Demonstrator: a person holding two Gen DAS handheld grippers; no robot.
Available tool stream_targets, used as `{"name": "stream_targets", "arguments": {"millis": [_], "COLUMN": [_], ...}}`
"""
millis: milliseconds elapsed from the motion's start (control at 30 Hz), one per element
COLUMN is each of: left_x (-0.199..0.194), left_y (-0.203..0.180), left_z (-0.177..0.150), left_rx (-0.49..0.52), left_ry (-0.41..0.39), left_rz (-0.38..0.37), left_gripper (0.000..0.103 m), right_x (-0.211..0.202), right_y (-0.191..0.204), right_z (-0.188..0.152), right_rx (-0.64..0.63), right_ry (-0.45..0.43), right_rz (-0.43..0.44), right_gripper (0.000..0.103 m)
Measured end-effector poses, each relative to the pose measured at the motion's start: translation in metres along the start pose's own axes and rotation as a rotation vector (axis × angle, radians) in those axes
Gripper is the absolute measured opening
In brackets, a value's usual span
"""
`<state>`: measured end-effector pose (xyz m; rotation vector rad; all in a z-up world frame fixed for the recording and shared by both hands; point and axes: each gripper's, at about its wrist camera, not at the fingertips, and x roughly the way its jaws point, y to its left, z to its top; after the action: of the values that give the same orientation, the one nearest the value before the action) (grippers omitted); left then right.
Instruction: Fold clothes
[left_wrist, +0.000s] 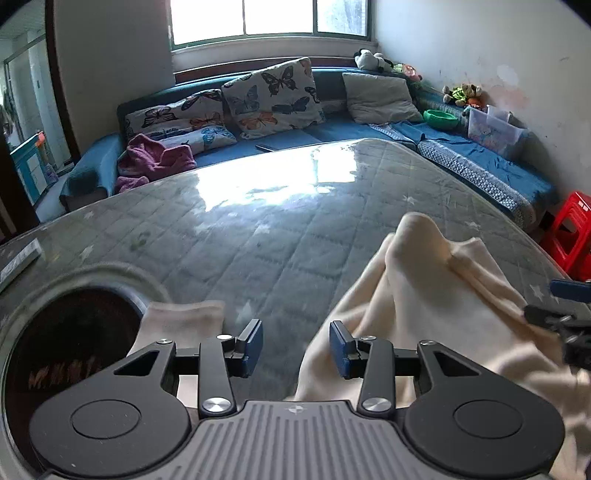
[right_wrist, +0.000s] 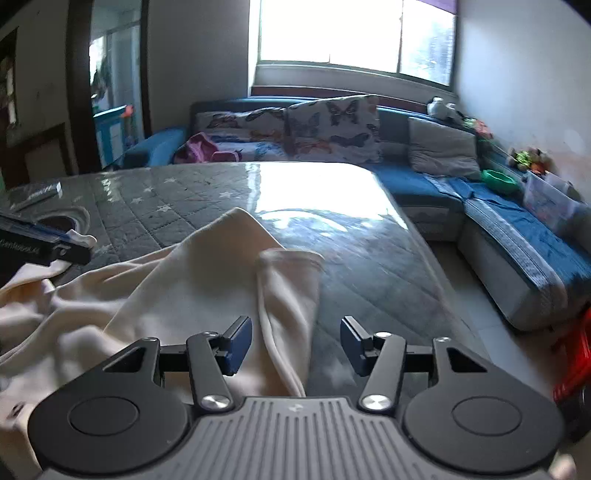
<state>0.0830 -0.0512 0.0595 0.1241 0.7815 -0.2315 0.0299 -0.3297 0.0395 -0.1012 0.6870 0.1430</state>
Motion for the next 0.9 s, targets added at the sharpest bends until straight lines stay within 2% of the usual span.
{"name": "stream_targets", "arguments": {"millis": [133, 267, 333, 433, 600, 700, 800, 900], "left_x": [0.028, 0.054, 0.063, 0.072, 0.083, 0.088, 0.088, 0.086], "left_y": [-0.012, -0.023, -0.029, -0.037, -0.042, -0.038, -0.036, -0.044], "left_z": [0.015, 0.024, 0.025, 0.025, 0.031, 0.036, 0.039, 0.039], "left_rx": [0.04, 0.074, 0.09, 0.118, 0.128, 0.102, 0.086, 0.135], "left_ry": [0.025, 0.053, 0.059, 0.054, 0.037, 0.036, 0.036, 0.013], "left_rz": [-0.019, -0.043, -0.058, -0.074, -0.08, -0.059, -0.066, -0.084], "left_gripper": [0.042, 0.044, 0.044, 0.044, 0.044, 0.045, 0.044, 0.048], "right_x": [0.031, 0.046, 0.048, 0.049, 0.046, 0.043, 0.04, 0.037], "right_y": [0.006, 0.007, -0.001, -0.017, -0.045, -0.058, -0.062, -0.06], "right_z": [0.011, 0.011, 0.011, 0.008, 0.004, 0.003, 0.003, 0.003], "right_rx": [-0.038, -0.074, -0.055, -0.028, 0.02, 0.039, 0.04, 0.025], "right_ry": [0.045, 0.058, 0.056, 0.061, 0.058, 0.053, 0.047, 0.038], "right_rz": [0.022, 0.004, -0.011, -0.057, -0.163, -0.223, -0.224, -0.212], "right_gripper": [0.069, 0.09, 0.092, 0.102, 0.103, 0.103, 0.103, 0.103]}}
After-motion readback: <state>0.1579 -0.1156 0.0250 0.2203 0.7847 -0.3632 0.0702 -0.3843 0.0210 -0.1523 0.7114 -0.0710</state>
